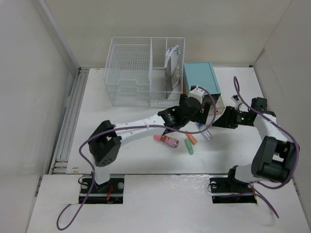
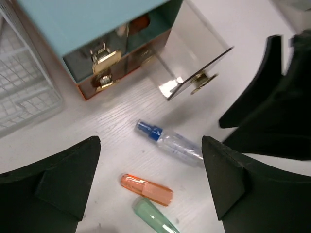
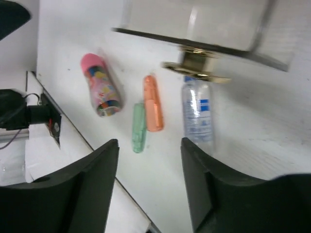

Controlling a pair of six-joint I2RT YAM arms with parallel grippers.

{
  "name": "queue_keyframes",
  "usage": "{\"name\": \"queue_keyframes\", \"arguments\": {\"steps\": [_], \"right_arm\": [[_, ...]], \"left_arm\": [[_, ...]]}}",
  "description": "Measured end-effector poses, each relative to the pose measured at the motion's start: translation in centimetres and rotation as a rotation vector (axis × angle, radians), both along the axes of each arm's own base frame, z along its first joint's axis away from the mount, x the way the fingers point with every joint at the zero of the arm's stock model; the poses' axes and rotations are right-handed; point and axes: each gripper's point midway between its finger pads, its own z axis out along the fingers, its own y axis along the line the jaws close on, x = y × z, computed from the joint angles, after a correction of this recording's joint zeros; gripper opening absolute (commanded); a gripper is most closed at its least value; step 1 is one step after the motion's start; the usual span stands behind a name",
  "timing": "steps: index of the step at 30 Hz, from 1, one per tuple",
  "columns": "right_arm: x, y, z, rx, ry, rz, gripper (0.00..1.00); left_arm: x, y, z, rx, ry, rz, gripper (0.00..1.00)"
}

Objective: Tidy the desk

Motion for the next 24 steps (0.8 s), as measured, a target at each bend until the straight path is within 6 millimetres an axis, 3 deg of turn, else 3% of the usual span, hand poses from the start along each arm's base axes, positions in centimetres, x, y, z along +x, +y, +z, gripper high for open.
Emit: {"name": "queue_keyframes", "arguments": {"steps": [1, 2, 4, 6, 7, 10, 11, 12, 13, 14, 15, 16, 17, 19, 21, 24], "right_arm": [[-0.1, 0.2, 0.8, 0.0, -0.033, 0.012, 0.4], [-0.3, 0.3, 1.7, -0.001, -0.07, 0.024, 0.3], [-0.5, 0.7, 3.6, -0.011, -0.145, 0.049, 0.06], [-0.3, 1.0, 5.5, -0.039, -0.23, 0.083, 0.02], [-0.1, 1.3, 6.6, -0.055, -0.279, 0.107, 0.01], [0.5, 3.1, 9.8, -0.112, -0.426, 0.203, 0.24], [0.6, 3.9, 10.8, -0.134, -0.469, 0.24, 0.39], [0.8, 4.8, 11.7, -0.166, -0.51, 0.275, 0.48], [1.0, 5.9, 12.4, -0.205, -0.56, 0.316, 0.55], [1.0, 7.2, 13.1, -0.237, -0.61, 0.365, 0.59], [0.7, 8.8, 13.6, -0.262, -0.661, 0.428, 0.65], [0.2, 10.4, 13.8, -0.285, -0.705, 0.491, 0.69], [-0.2, 11.8, 13.8, -0.306, -0.74, 0.547, 0.71], [-1.1, 14.0, 12.9, -0.331, -0.767, 0.643, 0.77], [-1.1, 15.5, 11.1, -0.364, -0.752, 0.711, 0.78], [-0.5, 17.2, 7.1, -0.429, -0.673, 0.783, 0.81]], "left_arm": [[-0.6, 0.1, 1.7, -0.022, -0.018, -0.003, 0.78], [-1.1, 0.2, 3.3, -0.044, -0.035, -0.001, 0.59], [-2.1, 1.1, 6.3, -0.088, -0.055, 0.021, 0.35], [-3.1, 2.4, 8.2, -0.129, -0.063, 0.059, 0.07], [-3.7, 3.3, 8.5, -0.14, -0.057, 0.079, 0.07], [-5.9, 6.5, 6.9, -0.155, 0.009, 0.166, 0.1], [-6.8, 7.6, 5.5, -0.149, 0.043, 0.196, 0.29], [-7.5, 8.7, 4.0, -0.13, 0.073, 0.227, 0.33], [-8.0, 9.3, 2.9, -0.15, 0.114, 0.278, 0.35], [-9.1, 10.5, 0.8, -0.128, 0.149, 0.308, 0.43], [-9.9, 11.8, -1.0, -0.111, 0.18, 0.349, 0.67], [-10.7, 13.1, -2.6, -0.087, 0.2, 0.386, 0.73], [-11.6, 14.2, -3.9, -0.091, 0.229, 0.428, 0.79], [-13.2, 16.4, -5.1, -0.102, 0.257, 0.491, 0.82], [-14.3, 17.7, -4.7, -0.156, 0.268, 0.518, 0.82], [-15.5, 18.5, -2.6, -0.29, 0.288, 0.521, 0.73]]}}
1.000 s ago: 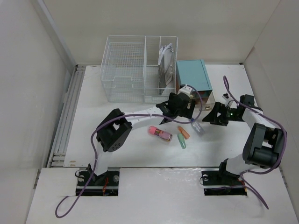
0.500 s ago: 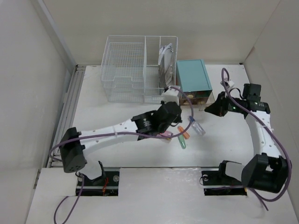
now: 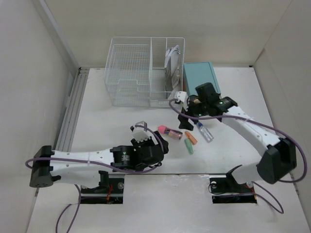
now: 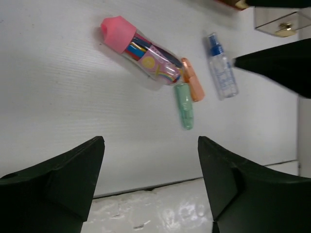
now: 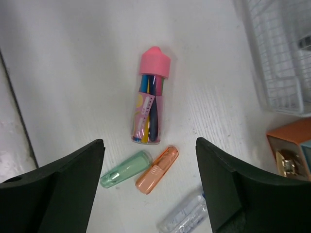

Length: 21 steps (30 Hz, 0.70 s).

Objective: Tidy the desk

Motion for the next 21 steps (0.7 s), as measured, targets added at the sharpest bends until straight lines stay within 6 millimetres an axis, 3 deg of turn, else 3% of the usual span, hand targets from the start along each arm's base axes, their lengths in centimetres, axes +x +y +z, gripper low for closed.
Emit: {"name": "queue_keyframes", "arguments": {"steps": [4, 10, 17, 21], "right_arm": [[0.2, 1.9, -4.3, -0.131, 0.033, 0.003, 0.93], [-0.2, 4.2, -7.7, -0.248, 0.017, 0.003, 0.98], [1.8, 3.7, -11.9, -0.38, 0.043, -0.087, 0.98], [2.7, 4.1, -13.2, -0.414, 0.058, -0.106, 0.98]], "left_arm": [[-0.8, 0.1, 1.4, -0.092, -0.003, 0.013, 0.65], [-2.2, 1.2, 0.1, -0.036, 0.022, 0.011, 0.63], [-2.5, 2.6, -0.2, 0.014, 0.024, 0.022, 0.63], [-2.6, 2.9, -0.1, 0.016, 0.022, 0.02, 0.63]]}}
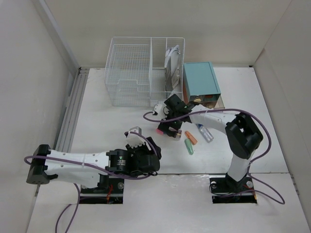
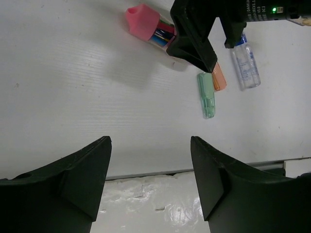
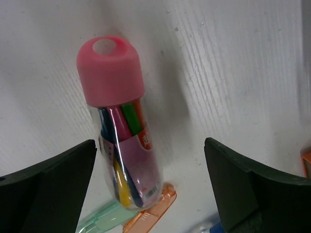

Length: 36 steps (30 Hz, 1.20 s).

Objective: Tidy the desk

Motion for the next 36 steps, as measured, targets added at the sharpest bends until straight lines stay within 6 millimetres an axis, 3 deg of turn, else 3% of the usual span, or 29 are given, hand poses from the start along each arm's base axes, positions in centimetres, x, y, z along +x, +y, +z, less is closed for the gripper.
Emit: {"name": "queue_keyframes", "arguments": {"steps": [4, 14, 18, 21, 24, 26, 31, 36], "right_arm": [[-0.3, 0.4, -0.7, -0.021, 0.011, 0.012, 0.95], [-2.5, 1.2, -1.0, -0.057, 0.026, 0.072, 0.56], [-2.6, 0.9, -1.2, -0.077, 0.029, 0.075, 0.53], [-2.7, 0.7, -1.3, -0.087, 0.03, 0.074, 0.57], [-2.7, 0.6, -1.8, -0.102, 0.032, 0.076, 0.43], [-2.7, 0.6, -1.8, -0.103, 0.032, 0.079, 0.43], [-2.7, 0.5, -1.8, -0.105, 0.03, 0.09, 0.19], [-3.0, 0.0, -1.3, -0.103, 0.046, 0.085, 0.16]], "left_arm": [[-0.1, 0.0, 0.0, 0.003, -0.002, -0.006, 0.63], [-0.1, 0.1, 0.4, -0.012, -0.005, -0.007, 0.63], [-0.1, 0.1, 0.4, -0.006, -0.008, -0.012, 0.63], [-0.1, 0.0, 0.4, -0.006, -0.011, -0.017, 0.63], [-0.3, -0.1, 0.5, -0.004, -0.013, -0.026, 0.63], [-0.4, -0.3, 0.5, -0.007, -0.015, -0.033, 0.63], [-0.4, -0.6, 0.4, -0.001, -0.019, -0.041, 0.63], [-0.4, -0.8, 0.3, 0.014, -0.025, -0.051, 0.63]]}}
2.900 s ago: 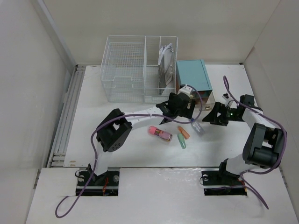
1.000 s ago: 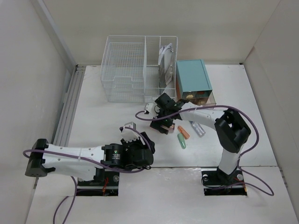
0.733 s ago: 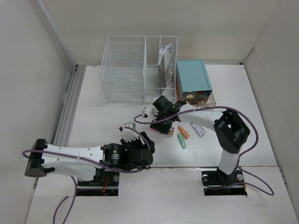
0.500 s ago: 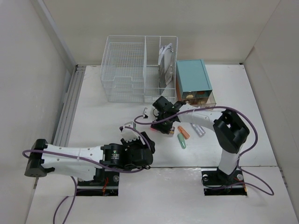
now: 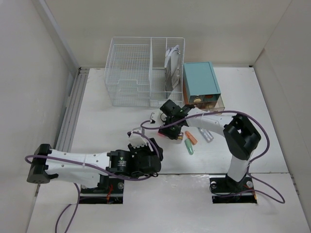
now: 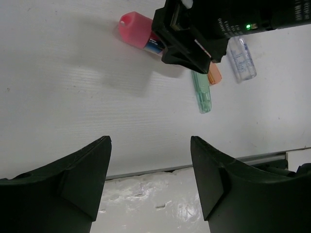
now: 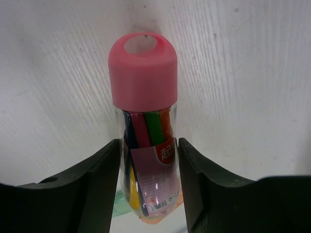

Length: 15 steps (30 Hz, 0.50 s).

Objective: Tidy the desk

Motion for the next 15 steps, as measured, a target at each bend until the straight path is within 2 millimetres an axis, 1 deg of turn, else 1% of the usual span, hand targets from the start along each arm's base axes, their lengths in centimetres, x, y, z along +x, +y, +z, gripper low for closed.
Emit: {"name": "queue_keyframes", "arguments": {"steps": [2, 3, 4, 6, 8, 10, 11, 12, 14, 15], "right_arm": [[0.2, -0.6, 1.2, 0.015, -0.002, -0.017, 0.14], [0.6, -1.0, 2.4, 0.036, -0.011, -0.037, 0.13], [1.4, -1.4, 4.0, 0.068, -0.03, -0.067, 0.12], [3.9, -2.2, 8.5, 0.163, -0.104, -0.139, 0.11], [6.9, -3.6, 14.1, 0.272, -0.214, -0.22, 0.11], [9.4, -5.9, 19.3, 0.368, -0.334, -0.3, 0.1], [10.4, -7.6, 22.1, 0.413, -0.402, -0.351, 0.1], [10.8, -8.3, 23.0, 0.426, -0.426, -0.371, 0.1], [11.6, -10.6, 25.2, 0.453, -0.484, -0.43, 0.1], [12.1, -11.5, 25.6, 0.454, -0.498, -0.458, 0.1]], "left_arm": [[0.0, -0.2, 0.1, 0.002, -0.003, -0.005, 0.63], [0.0, -0.3, 0.1, 0.001, -0.005, -0.008, 0.63], [0.0, -0.4, 0.2, -0.001, -0.007, -0.011, 0.63], [0.0, -0.6, 0.3, -0.005, -0.012, -0.017, 0.63], [0.0, -0.9, 0.3, -0.004, -0.017, -0.024, 0.63], [0.1, -1.2, 0.1, 0.003, -0.02, -0.028, 0.63], [0.1, -1.3, 0.0, 0.007, -0.021, -0.03, 0.63], [0.1, -1.4, -0.1, 0.011, -0.022, -0.032, 0.63], [0.1, -1.6, -0.2, 0.016, -0.024, -0.036, 0.63], [0.0, -1.7, -0.3, 0.016, -0.024, -0.038, 0.63]]}}
